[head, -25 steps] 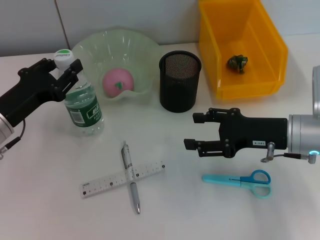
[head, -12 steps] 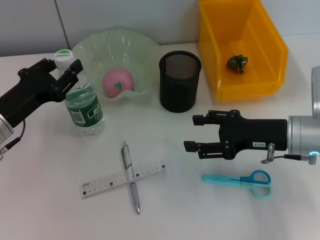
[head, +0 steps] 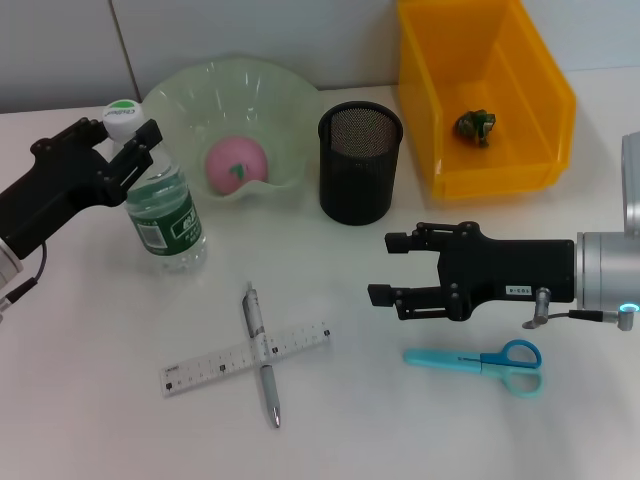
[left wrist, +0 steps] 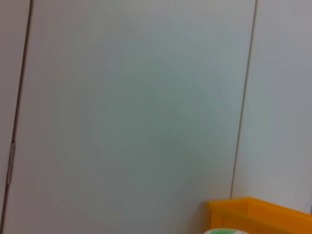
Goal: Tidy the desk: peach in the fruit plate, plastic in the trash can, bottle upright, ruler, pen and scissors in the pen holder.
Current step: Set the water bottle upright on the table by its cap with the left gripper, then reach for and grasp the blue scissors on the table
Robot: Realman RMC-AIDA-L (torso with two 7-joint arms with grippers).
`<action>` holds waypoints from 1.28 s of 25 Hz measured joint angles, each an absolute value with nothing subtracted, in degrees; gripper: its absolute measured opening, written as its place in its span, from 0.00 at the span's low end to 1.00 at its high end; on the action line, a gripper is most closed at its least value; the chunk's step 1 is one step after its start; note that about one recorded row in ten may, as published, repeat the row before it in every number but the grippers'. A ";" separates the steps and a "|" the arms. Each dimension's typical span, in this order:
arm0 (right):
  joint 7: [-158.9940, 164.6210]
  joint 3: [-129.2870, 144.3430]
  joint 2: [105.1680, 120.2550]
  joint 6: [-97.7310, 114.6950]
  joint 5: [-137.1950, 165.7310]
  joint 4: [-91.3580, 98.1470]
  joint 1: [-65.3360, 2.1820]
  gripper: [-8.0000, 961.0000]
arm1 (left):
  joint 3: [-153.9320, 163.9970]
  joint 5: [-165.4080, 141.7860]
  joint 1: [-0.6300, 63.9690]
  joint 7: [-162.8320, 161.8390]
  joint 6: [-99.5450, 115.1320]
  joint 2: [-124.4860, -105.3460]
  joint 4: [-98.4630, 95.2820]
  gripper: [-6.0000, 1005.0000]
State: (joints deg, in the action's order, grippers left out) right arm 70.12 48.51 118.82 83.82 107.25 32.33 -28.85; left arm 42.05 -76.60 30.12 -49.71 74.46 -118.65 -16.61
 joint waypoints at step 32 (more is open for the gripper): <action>71.83 47.95 118.64 85.27 106.66 32.51 -28.82 0.80 | 45.90 -81.12 21.78 -71.12 101.72 -117.55 -34.88 0.79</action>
